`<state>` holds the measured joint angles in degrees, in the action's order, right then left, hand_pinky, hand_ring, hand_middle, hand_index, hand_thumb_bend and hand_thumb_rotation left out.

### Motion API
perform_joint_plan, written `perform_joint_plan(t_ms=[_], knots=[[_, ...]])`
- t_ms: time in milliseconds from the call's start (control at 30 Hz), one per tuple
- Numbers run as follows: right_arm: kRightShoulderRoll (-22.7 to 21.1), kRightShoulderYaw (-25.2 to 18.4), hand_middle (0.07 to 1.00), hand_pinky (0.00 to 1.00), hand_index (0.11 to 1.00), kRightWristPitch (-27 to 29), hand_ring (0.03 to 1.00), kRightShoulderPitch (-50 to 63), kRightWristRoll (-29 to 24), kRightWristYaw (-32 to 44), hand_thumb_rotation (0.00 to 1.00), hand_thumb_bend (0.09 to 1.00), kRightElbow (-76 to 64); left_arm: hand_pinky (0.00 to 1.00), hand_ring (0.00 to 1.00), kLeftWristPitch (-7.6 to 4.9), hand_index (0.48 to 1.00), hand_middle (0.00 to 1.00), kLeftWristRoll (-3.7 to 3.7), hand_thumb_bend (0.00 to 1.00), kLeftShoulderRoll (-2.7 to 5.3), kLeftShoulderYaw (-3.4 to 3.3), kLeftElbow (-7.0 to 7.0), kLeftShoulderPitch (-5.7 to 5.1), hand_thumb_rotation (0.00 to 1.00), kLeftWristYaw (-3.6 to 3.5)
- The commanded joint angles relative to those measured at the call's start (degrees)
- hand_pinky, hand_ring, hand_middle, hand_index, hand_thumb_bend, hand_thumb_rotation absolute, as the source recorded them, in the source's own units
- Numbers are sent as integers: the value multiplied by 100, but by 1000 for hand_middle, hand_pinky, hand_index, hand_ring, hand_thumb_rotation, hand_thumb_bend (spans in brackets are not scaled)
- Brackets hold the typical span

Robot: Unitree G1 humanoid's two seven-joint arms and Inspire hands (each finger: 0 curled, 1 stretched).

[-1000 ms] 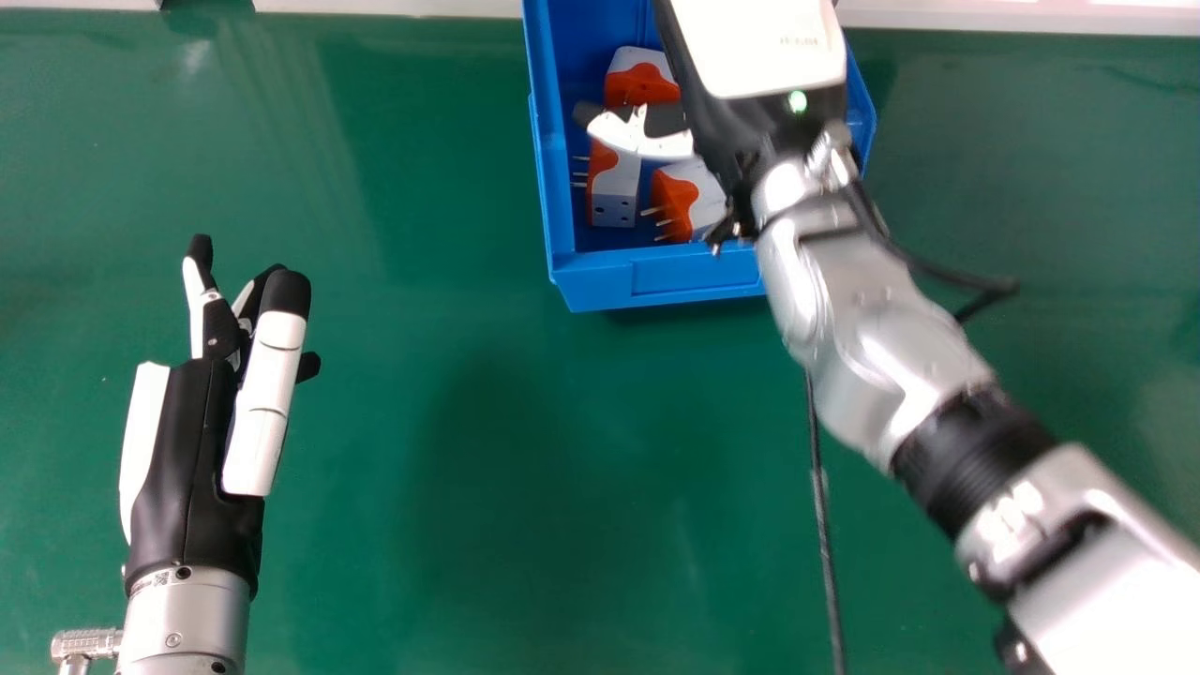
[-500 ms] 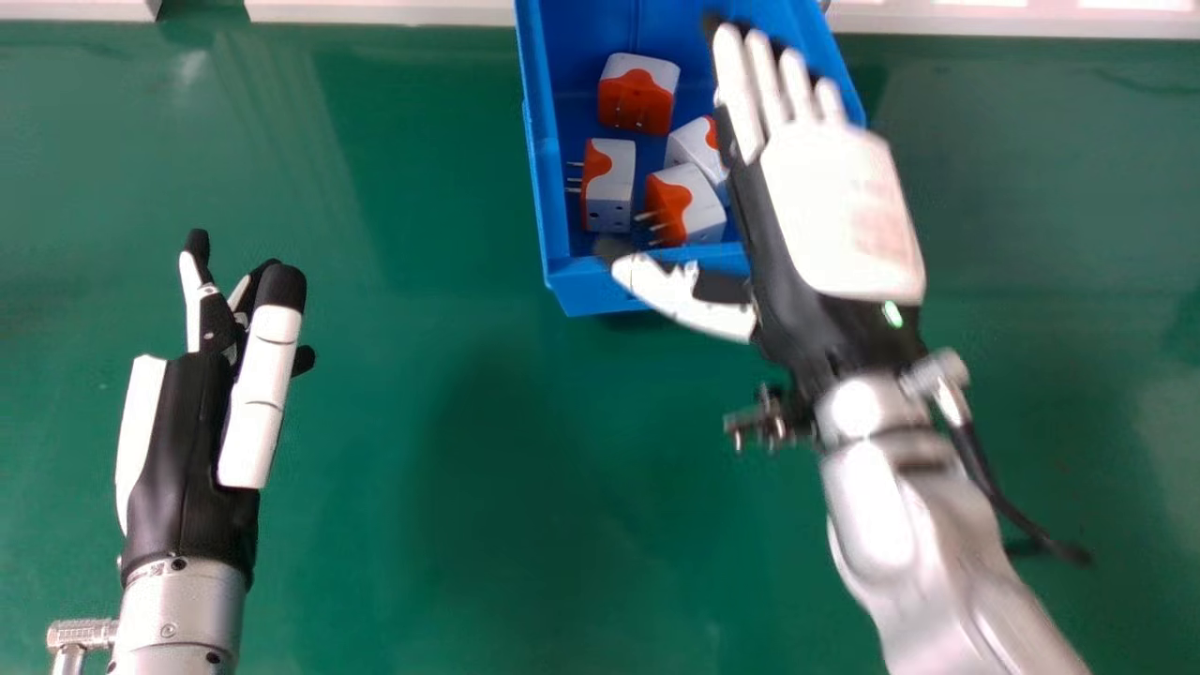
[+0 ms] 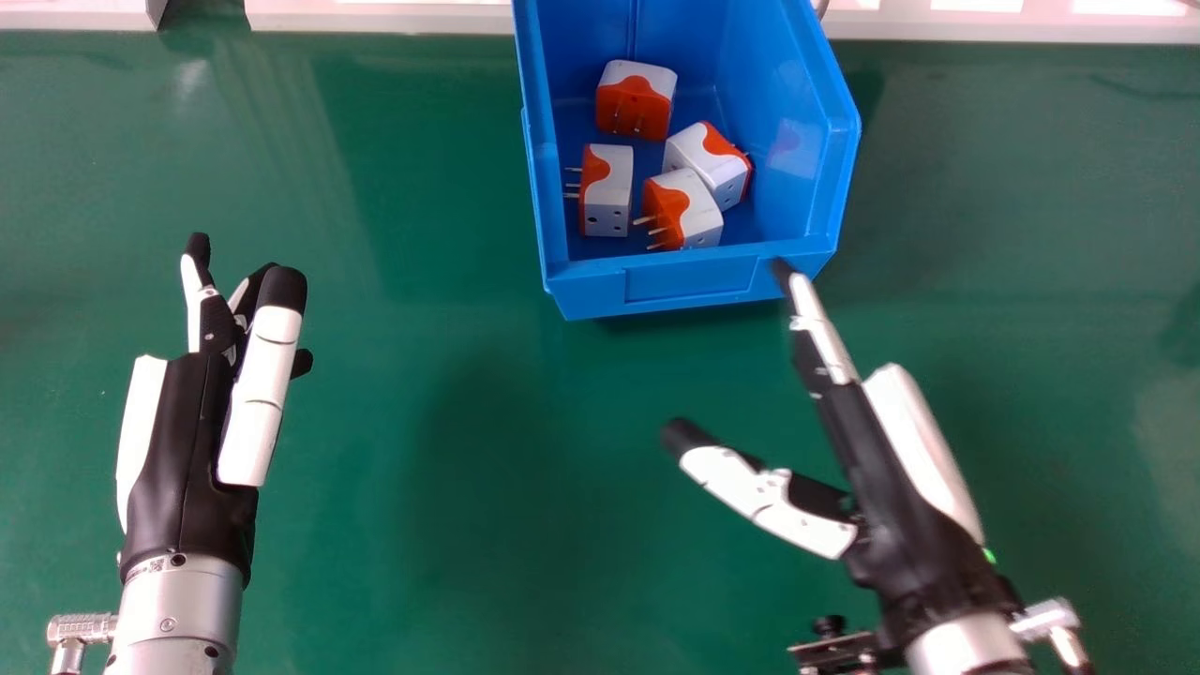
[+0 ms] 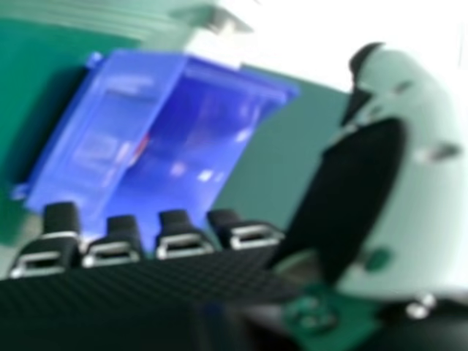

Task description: Pick all objects and put in blue box

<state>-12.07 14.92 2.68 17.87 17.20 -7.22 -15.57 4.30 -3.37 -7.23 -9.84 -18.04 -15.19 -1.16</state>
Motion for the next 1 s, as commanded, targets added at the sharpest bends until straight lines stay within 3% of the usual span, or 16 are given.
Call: perform_joint_plan(t_ms=[0, 133, 367, 533, 733, 967], knots=[[99, -182, 1000, 861, 987, 215, 993, 81, -270, 78, 953, 398, -10, 812, 913, -145, 962, 944, 25, 757, -41, -30, 21, 59, 1000, 2], [368, -561, 1000, 896, 987, -86, 997, 160, -1010, 311, 991, 466, -1, 812, 913, -185, 962, 944, 65, 759, -57, -54, 64, 69, 1000, -26], [568, -1042, 1000, 924, 994, -786, 1000, 37, -1754, 681, 1000, 543, -338, 813, 914, -271, 962, 943, 81, 761, -85, -69, 162, 83, 1000, -23], [425, -1260, 1000, 913, 1000, -896, 1000, -162, -1828, 937, 1000, 625, -369, 812, 913, -348, 962, 942, 91, 760, -85, -67, 215, 75, 1000, -15], [313, -1459, 1000, 887, 1000, -801, 1000, -384, -1961, 1279, 1000, 655, -105, 814, 912, -705, 961, 941, 108, 738, -77, -81, 585, 90, 1000, -1], [70, -1692, 1000, 843, 994, -1005, 1000, -651, -2095, 1658, 1000, 534, 65, 801, 901, -1125, 948, 932, 111, 744, -25, -38, 1030, 115, 1000, 46]])
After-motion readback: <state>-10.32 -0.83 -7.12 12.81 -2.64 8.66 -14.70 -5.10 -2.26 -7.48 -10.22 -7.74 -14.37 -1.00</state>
